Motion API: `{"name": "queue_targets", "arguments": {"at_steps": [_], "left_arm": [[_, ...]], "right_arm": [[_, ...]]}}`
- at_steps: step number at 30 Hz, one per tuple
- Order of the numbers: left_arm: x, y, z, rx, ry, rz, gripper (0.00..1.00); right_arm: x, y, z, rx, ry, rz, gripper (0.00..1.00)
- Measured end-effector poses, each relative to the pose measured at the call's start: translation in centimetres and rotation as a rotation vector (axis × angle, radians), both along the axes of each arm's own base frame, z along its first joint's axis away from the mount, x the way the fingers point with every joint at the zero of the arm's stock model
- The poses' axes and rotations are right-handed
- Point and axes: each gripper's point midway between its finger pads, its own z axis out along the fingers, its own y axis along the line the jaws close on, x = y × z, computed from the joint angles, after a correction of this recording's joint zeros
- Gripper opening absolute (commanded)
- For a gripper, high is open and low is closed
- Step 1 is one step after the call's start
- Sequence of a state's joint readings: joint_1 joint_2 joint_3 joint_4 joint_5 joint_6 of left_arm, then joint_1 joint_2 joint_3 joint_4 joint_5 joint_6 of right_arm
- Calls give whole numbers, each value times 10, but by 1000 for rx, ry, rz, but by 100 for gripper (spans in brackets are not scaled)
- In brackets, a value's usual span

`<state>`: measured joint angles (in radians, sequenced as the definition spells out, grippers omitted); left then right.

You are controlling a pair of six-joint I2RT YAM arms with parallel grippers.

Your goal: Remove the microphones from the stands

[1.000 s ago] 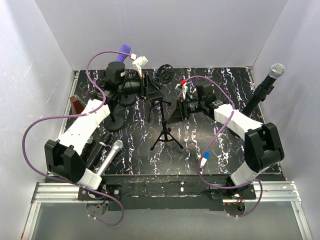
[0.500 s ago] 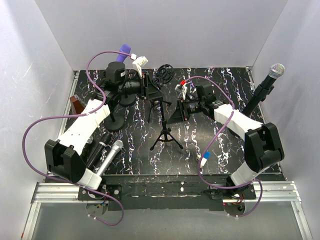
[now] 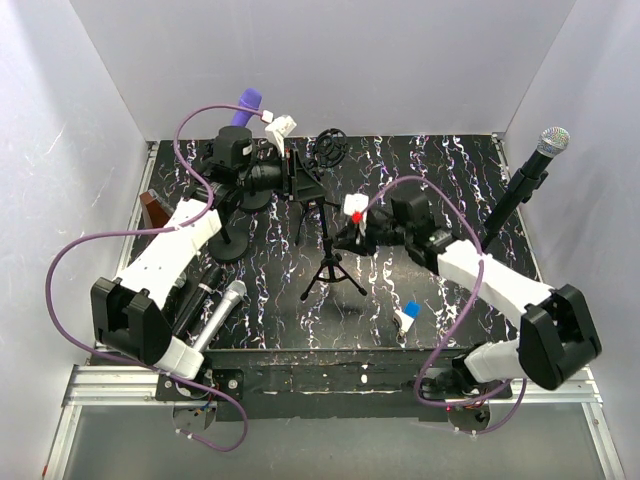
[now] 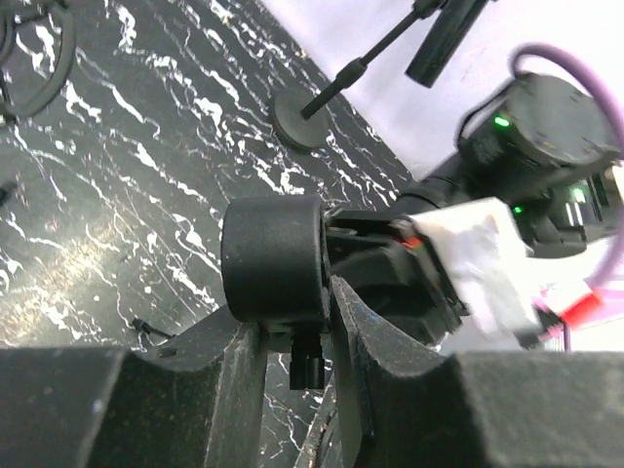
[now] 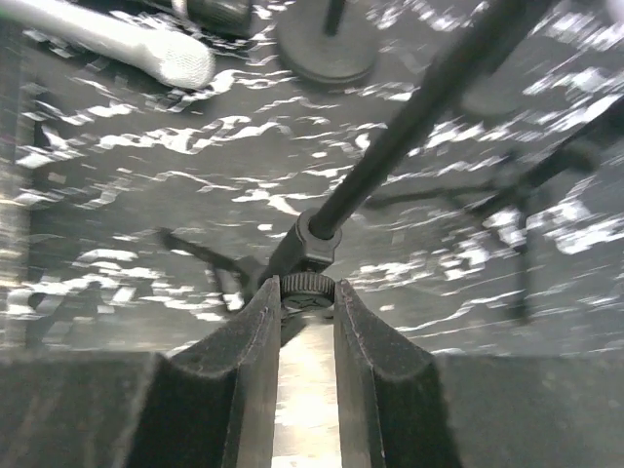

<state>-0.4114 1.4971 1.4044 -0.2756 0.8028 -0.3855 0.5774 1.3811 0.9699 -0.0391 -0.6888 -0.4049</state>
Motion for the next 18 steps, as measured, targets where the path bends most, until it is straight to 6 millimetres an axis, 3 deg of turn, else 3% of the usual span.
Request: {"name": "queue_targets", "arguments": {"at_steps": [4, 5, 8, 9, 10, 13, 18], "left_arm": [[2, 0, -26, 37, 71, 15, 0], [3, 0, -32, 44, 85, 17, 0], [5, 1, -42, 60, 111, 27, 0], [5, 2, -45, 63, 114, 29, 0], [4, 2, -47, 65, 119, 31, 0], [3, 1, -50, 62, 126, 26, 0], [3, 1, -52, 59, 130, 28, 0]], "right_arm": [[6, 2, 2, 20, -449, 63, 1], [7, 4, 3, 24, -550, 82, 8], [8, 8, 5, 17, -751, 117, 53], [8, 9, 5, 7, -773, 113, 69], [9, 10, 4, -6, -772, 105, 79], [17, 8, 11, -55, -697, 56, 84], [29, -2, 55, -23, -392, -115, 85]]}}
